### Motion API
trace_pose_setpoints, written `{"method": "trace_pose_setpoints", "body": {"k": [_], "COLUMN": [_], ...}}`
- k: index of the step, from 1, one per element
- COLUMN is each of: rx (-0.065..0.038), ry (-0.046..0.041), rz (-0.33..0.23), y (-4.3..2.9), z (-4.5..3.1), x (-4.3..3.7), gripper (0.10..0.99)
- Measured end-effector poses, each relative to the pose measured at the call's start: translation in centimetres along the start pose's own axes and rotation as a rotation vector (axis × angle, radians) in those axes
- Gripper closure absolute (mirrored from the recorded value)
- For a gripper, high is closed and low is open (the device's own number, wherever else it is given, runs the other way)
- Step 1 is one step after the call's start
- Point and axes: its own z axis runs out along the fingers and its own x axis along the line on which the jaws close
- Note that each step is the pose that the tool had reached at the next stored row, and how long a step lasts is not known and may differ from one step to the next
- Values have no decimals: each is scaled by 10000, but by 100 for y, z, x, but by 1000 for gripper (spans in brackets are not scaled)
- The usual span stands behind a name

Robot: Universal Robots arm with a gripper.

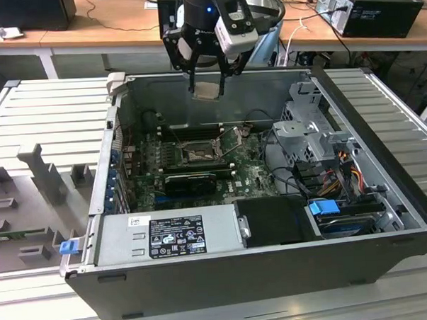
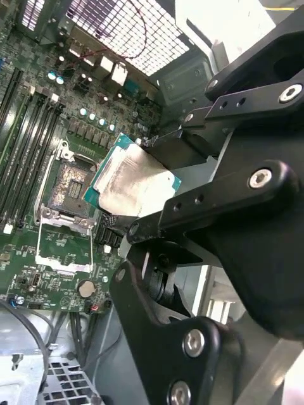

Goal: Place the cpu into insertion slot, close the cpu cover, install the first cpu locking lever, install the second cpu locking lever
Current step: 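Place the cpu into insertion slot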

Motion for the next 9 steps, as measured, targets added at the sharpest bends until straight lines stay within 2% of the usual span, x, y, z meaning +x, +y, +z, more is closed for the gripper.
{"method": "trace_pose_setpoints", "body": {"k": [1, 5, 9], "rx": [-3, -13, -13], "ry": [-22, -57, -62], "rz": [242, 640, 716], "y": [0, 0, -3], "z": [1, 5, 34], "x": [0, 0, -4], "gripper": [553, 553, 553]}}
